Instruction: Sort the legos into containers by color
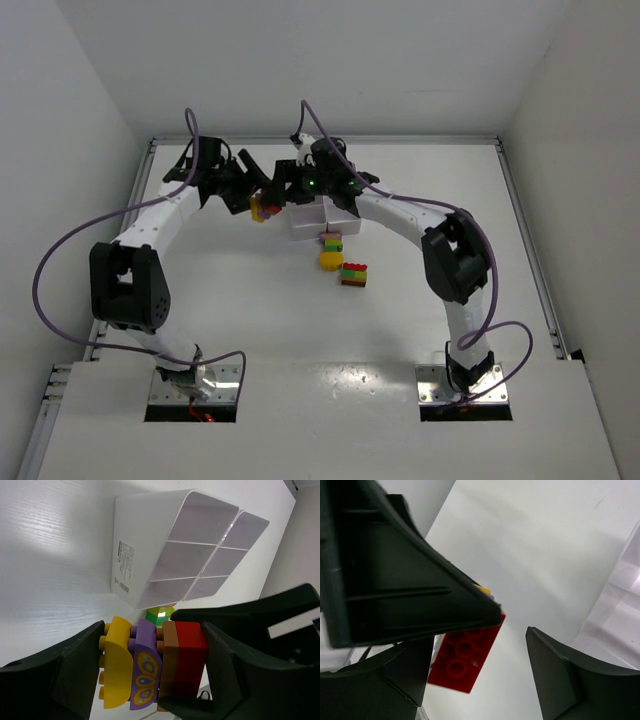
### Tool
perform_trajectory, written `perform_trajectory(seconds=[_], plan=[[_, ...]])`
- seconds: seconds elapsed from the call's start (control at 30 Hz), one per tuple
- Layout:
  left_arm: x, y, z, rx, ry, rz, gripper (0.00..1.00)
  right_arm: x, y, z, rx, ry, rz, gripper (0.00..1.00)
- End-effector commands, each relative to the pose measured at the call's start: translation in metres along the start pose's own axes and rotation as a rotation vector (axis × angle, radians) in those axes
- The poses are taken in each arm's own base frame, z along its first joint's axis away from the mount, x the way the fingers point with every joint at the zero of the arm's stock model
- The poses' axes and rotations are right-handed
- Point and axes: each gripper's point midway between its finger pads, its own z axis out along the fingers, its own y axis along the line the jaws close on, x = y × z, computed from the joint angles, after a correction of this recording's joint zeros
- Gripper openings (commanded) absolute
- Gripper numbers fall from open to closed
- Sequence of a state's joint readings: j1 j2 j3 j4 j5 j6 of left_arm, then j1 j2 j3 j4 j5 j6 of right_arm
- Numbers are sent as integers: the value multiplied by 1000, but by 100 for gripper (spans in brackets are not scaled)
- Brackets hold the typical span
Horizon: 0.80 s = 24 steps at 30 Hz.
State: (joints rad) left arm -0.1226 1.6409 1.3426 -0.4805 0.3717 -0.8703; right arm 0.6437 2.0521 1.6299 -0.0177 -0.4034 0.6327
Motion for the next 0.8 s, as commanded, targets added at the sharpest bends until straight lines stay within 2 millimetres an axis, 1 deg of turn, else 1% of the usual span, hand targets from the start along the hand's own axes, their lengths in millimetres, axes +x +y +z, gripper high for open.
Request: perform_trajectory(seconds=[0.0, 0.03, 0.07, 0.13, 0.17, 0.2, 0.23, 0.27, 0.3, 0.33, 0.37, 0.4, 0.43, 0.47, 0.53, 0.57, 0.6, 0.63, 0.67, 0.7, 0.73, 0.77], plan=[[-5, -21, -19, 48, -63, 47, 0, -23, 18, 6, -81, -51, 41, 74], [-9, -24, -22, 55, -83, 62, 0, -19, 15, 8, -77, -43, 54, 74], [-5, -26, -21, 58, -77, 68, 0, -18, 17, 8, -88, -36, 54, 73], [-8, -27, -24, 56, -92, 71, 0, -14, 16, 10, -92, -23, 70, 71], [-6, -28, -23, 50, -95, 77, 0, -10, 14, 10, -87, -15, 75, 67], [-8, -29, -26, 49, -108, 79, 0, -6, 12, 11, -83, -8, 91, 62], [-6, -33, -25, 59, -108, 101, 0, -6, 12, 11, -83, -7, 102, 56], [-7, -32, -24, 52, -115, 100, 0, -8, 13, 11, -87, -14, 98, 50], [-1, -31, -22, 49, -102, 104, 0, -8, 13, 11, -87, -14, 98, 33], [-3, -32, -25, 49, -115, 106, 0, -8, 13, 11, -87, -14, 98, 24], [-2, -30, -23, 48, -114, 115, 0, -10, 14, 11, -92, -21, 93, 16], [-2, -30, -23, 48, -114, 115, 3, -10, 13, 11, -84, -26, 104, 6], [0, -26, -20, 45, -111, 114, 8, -9, 12, 12, -86, -29, 102, 5], [-1, -29, -25, 53, -119, 117, 26, -15, 17, 9, -96, -44, 94, 4], [-1, -24, -24, 65, -120, 120, 46, -20, 23, 9, -128, -61, 76, 2], [-7, -26, -30, 87, -132, 118, 60, -25, 31, 4, -152, -69, 65, 1], [-12, -27, -36, 111, -148, 117, 69, -25, 35, 4, -173, -64, 59, 1], [-23, -18, -41, 126, -153, 113, 75, -31, 43, -1, -198, -78, 44, 1], [-30, -19, -49, 150, -167, 128, 80, -25, 41, -3, -224, -53, 47, 1], [-36, -16, -53, 165, -175, 142, 82, -33, 44, -10, -260, -76, 39, 1], [-53, -8, -64, 176, -215, 171, 82, -33, 44, -13, -287, -75, 46, 1], [-61, -9, -76, 254, -210, 212, 83, -36, 48, -23, -344, -74, 60, 1]])
